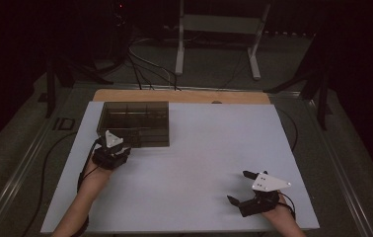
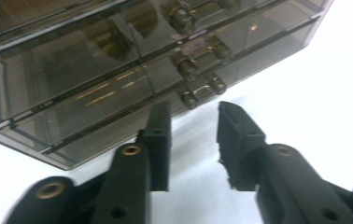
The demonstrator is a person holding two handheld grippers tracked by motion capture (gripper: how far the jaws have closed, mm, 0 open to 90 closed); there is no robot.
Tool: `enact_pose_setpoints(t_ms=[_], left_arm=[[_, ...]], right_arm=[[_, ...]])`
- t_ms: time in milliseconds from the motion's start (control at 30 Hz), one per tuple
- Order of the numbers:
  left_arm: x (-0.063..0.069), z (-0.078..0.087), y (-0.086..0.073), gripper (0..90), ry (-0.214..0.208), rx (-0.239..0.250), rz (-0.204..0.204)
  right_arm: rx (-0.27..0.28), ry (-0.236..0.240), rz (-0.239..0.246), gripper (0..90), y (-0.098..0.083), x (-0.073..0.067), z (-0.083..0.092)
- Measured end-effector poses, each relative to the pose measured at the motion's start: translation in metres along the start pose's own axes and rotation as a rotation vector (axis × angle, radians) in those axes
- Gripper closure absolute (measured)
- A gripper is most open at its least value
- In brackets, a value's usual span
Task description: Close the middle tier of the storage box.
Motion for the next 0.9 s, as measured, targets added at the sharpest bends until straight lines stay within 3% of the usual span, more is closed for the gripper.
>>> enact_pose_setpoints(t_ms=[233,367,600,733,900], left_arm=[[0.0027,0.0016,0.0021,45.8,-0.003,-0.009,0.007],[0.0025,0.0036,0.004,34.9,0.02,-0.012,0.013],[0.0045,0.005,0.0071,14.6,-0.003,-0.008,0.028],[0.0051,0.0041,0.0063,0.7,-0.048,-0.016,0.038],[0.0066,0.0023,0.0057,0.0,-0.081,-0.021,0.044]], right_arm=[[0.0,-0.001,-0.001,0.1,-0.0001,0.0005,0.0001],[0.0,-0.001,-0.002,0.1,-0.0002,0.0006,0.0001],[-0.001,-0.002,-0.001,0.1,-0.0003,0.0006,0.0001],[-0.002,-0.005,-0.002,0.1,-0.0005,0.0009,0.0002],[-0.002,-0.005,-0.001,0.1,-0.0004,0.001,0.0004]])
Point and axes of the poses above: each handheld gripper's, and its own axes: z roughly backward along the jaws, y roughly out of its top, x roughly to its right, the point moved 3 cm from there along -z, roughly forward along the jaws, and after that the axes turned 14 degrees about -z, right-handed, at the moved point
